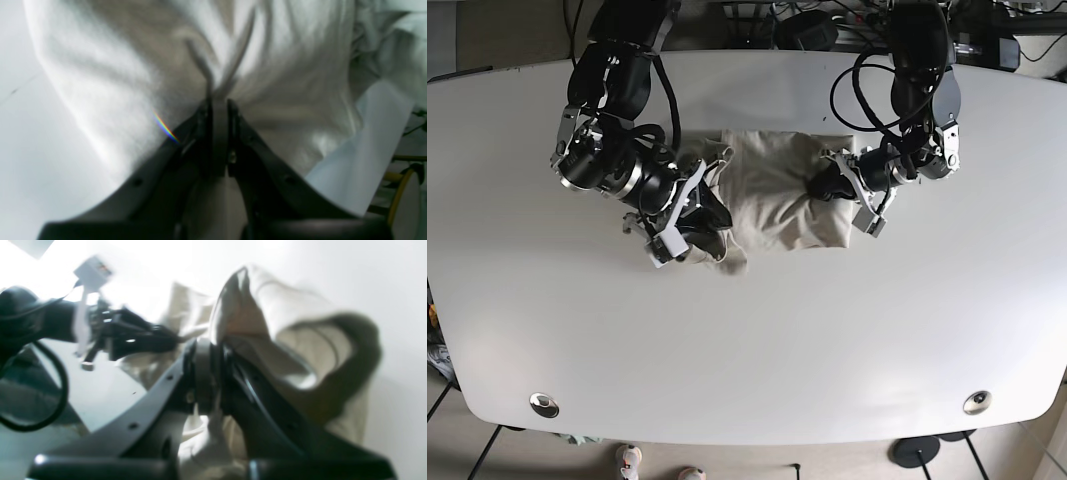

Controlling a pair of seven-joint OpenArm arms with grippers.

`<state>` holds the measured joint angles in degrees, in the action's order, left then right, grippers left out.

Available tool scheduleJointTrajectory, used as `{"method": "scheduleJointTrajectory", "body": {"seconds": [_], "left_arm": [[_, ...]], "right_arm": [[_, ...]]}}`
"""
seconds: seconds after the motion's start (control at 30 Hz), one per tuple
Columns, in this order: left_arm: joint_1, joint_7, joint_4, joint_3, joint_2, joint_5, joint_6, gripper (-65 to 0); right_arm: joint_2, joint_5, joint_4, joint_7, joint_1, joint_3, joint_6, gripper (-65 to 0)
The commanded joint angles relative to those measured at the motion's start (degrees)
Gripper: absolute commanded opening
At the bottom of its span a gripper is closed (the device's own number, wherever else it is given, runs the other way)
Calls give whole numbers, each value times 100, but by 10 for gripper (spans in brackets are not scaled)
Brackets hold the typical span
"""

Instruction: Fold the T-shirt properly

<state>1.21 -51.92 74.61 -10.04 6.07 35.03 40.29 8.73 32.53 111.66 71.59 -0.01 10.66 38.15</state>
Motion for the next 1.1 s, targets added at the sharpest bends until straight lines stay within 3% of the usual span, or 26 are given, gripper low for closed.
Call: {"method": "scheduleJointTrajectory", "body": {"seconds": [0.03,0.2,0.27,0.37,0.67,0.87,1.0,1.1], "left_arm": [[15,-210,-195,15,4,-237,-29,-650],[76,-201,-362,15,-4,-237,-29,-650],[76,-201,-362,15,-127,-237,-29,-650],[76,-201,-362,15,-127,-237,-29,-650],[76,-201,-309,-2,-145,-193,-29,-650],[76,-210,-10,-11,-163,-193,-29,-650],[85,-219,7,-11,-154,-26,-29,-650],[76,-219,7,-11,-119,423,-29,-650]], "right_arm": [[27,144,118,-350,5,-305,-4,-631],[27,144,-76,-702,-30,-1070,-4,-631],[27,144,-471,-1106,-3,-1404,-39,-631],[27,144,-1174,-1801,164,-1817,-400,-631],[27,144,-2185,-2381,507,-1844,-435,-629],[27,127,-2467,-2460,665,-1852,-444,-620],[27,136,-2722,-2636,849,-1852,-444,-453],[27,136,-2739,-2619,902,-1852,-444,-254]]}}
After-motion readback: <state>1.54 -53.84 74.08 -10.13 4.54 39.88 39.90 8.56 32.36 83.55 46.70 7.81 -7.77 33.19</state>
